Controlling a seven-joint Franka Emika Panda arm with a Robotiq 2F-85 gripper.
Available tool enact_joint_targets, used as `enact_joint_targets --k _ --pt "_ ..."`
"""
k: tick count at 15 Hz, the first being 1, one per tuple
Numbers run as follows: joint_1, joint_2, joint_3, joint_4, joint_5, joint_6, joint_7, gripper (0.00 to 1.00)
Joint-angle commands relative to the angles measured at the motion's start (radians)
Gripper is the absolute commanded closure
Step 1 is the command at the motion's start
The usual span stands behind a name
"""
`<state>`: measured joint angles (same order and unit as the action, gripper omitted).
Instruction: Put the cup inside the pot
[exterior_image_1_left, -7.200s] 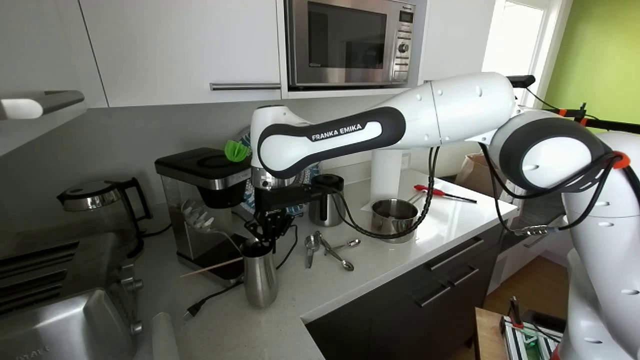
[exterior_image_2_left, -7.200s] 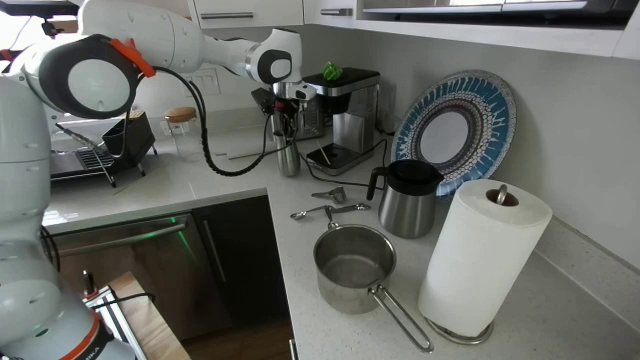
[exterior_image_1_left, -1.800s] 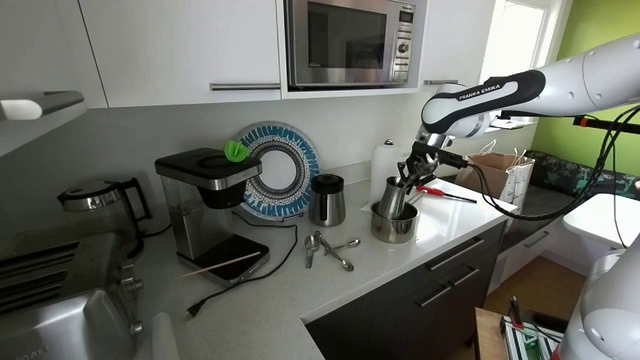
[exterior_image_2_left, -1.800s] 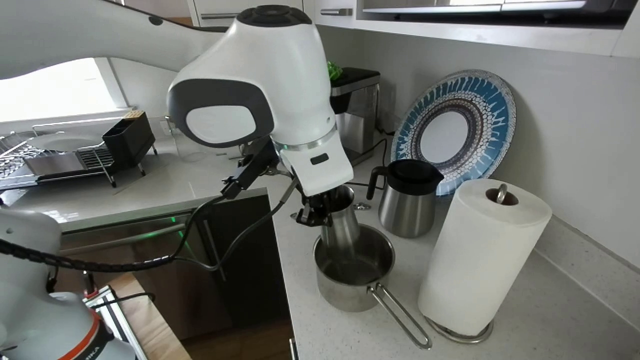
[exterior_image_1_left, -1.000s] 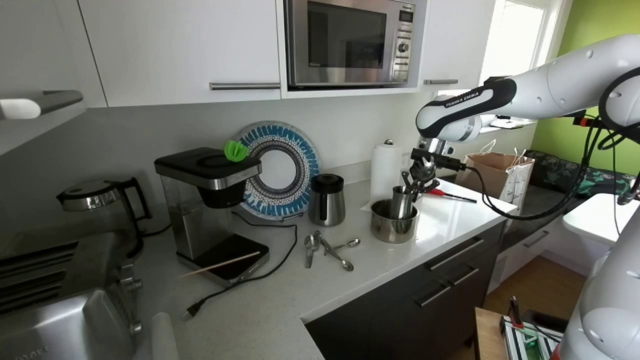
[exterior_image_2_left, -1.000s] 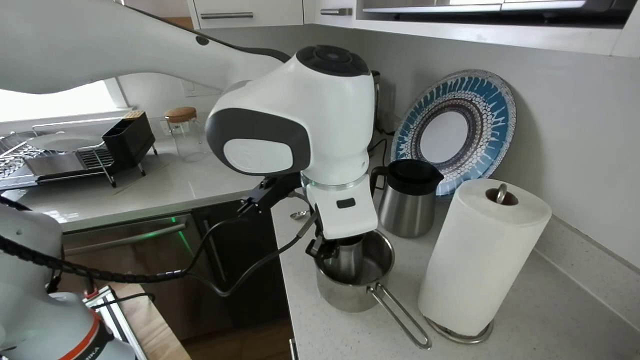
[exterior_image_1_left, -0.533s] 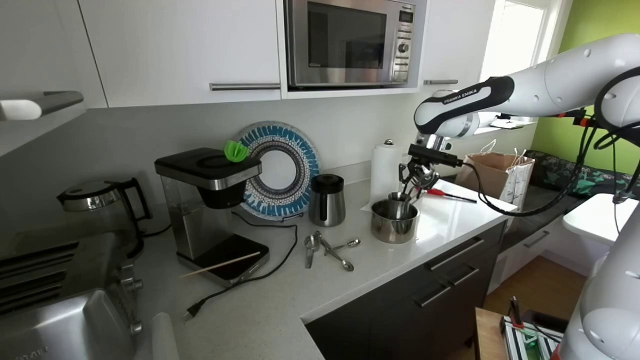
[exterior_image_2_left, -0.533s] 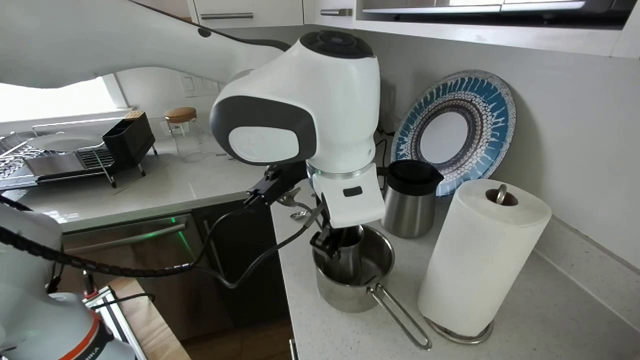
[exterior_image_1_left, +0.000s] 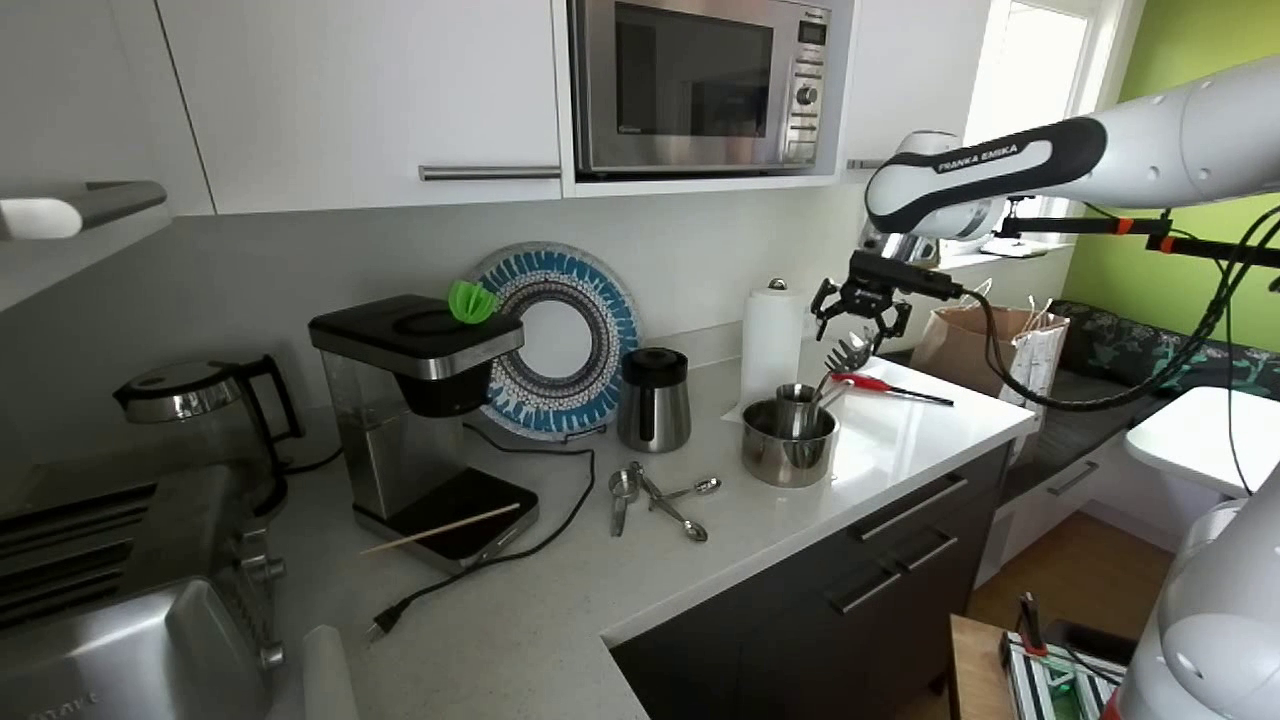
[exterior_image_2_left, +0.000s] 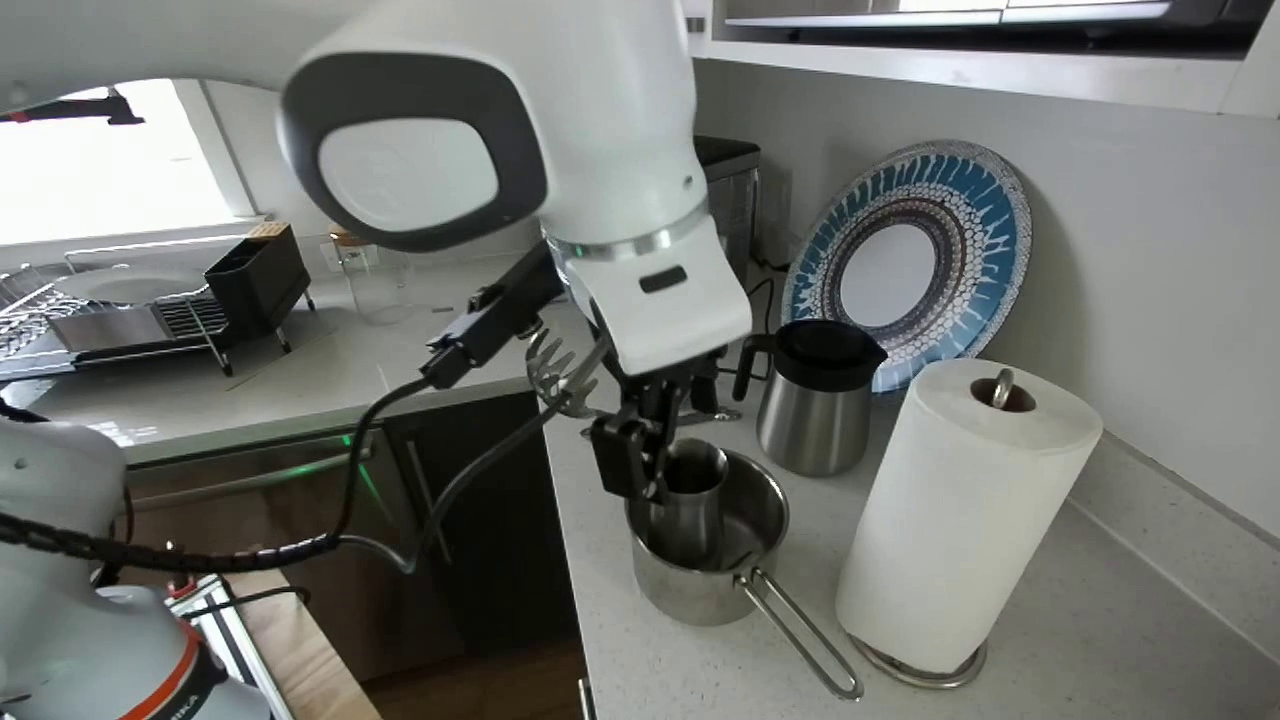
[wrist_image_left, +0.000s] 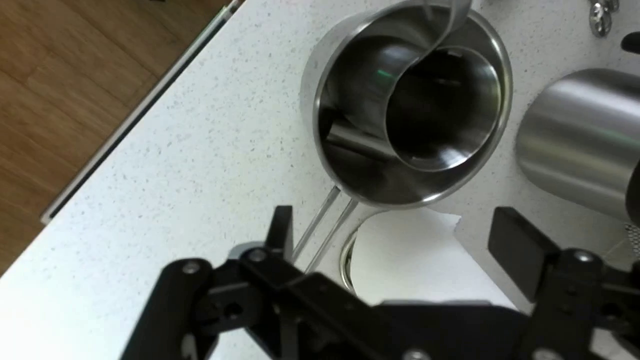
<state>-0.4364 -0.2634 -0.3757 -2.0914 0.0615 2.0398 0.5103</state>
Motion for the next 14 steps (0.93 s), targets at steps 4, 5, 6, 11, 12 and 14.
enact_joint_targets --k 4,5,6,11,12,14 --pt "-0.044 -0.358 0.097 -0.144 -0.225 0.011 -0.123 0.00" --pt "-0.041 -0.388 0.116 -0.145 -0.241 0.011 -0.144 0.00" --pt "-0.037 -0.423 0.127 -0.147 -0.254 0.008 -0.174 0.00" --pt "0.010 -0.550 0.184 -0.175 -0.303 0.019 -0.322 0.00" --pt "0.027 -0.556 0.192 -0.169 -0.307 0.019 -0.353 0.00" --pt "0.074 -0.549 0.206 -0.137 -0.297 0.018 -0.415 0.00"
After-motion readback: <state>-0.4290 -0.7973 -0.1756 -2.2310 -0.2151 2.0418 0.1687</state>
